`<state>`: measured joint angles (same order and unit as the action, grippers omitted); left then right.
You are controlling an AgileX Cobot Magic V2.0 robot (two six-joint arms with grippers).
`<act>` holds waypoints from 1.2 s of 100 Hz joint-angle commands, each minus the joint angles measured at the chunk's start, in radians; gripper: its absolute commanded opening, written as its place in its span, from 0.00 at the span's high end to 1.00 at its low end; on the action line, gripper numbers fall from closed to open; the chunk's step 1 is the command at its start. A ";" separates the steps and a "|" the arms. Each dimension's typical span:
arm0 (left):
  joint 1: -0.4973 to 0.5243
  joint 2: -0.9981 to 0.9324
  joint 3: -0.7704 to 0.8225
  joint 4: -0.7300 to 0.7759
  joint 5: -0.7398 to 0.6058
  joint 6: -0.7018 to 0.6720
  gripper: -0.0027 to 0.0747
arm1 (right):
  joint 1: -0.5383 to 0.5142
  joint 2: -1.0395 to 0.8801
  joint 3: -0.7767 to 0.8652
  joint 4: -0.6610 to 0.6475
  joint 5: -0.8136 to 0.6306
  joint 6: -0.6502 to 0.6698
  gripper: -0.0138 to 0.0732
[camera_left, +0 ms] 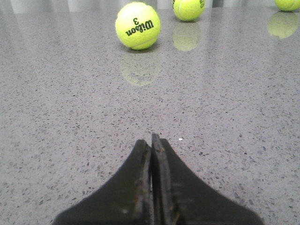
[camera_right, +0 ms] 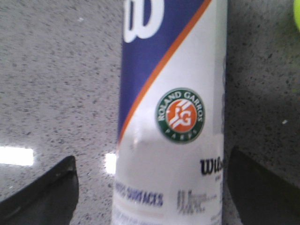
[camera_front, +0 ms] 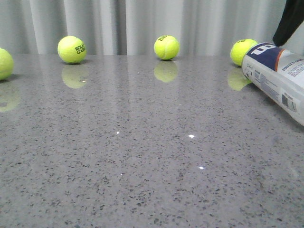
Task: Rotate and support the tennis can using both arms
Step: 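Lower the right gripper over the white Wilson can and grasp it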
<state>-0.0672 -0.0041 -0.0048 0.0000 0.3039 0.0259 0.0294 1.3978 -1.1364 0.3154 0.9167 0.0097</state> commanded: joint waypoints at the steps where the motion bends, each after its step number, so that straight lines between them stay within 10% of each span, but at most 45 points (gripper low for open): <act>1: -0.003 -0.040 0.050 0.000 -0.079 -0.008 0.99 | 0.000 0.012 -0.035 0.025 -0.037 0.000 0.11; 32: -0.003 -0.040 0.050 0.000 -0.079 -0.008 0.99 | 0.003 0.084 -0.035 0.024 -0.040 -0.001 0.11; 54: -0.003 -0.040 0.050 0.000 -0.079 -0.008 0.99 | 0.012 0.092 -0.035 0.020 -0.026 -0.001 0.44; 84: -0.003 -0.040 0.050 0.000 -0.079 -0.008 0.99 | 0.149 0.094 -0.173 -0.167 0.094 -0.040 0.45; 120: -0.003 -0.040 0.050 0.000 -0.079 -0.008 0.99 | 0.404 0.174 -0.352 -0.171 0.139 -0.662 0.45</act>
<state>-0.0672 -0.0041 -0.0048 0.0000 0.3039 0.0259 0.3893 1.5913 -1.4422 0.1119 1.0714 -0.4309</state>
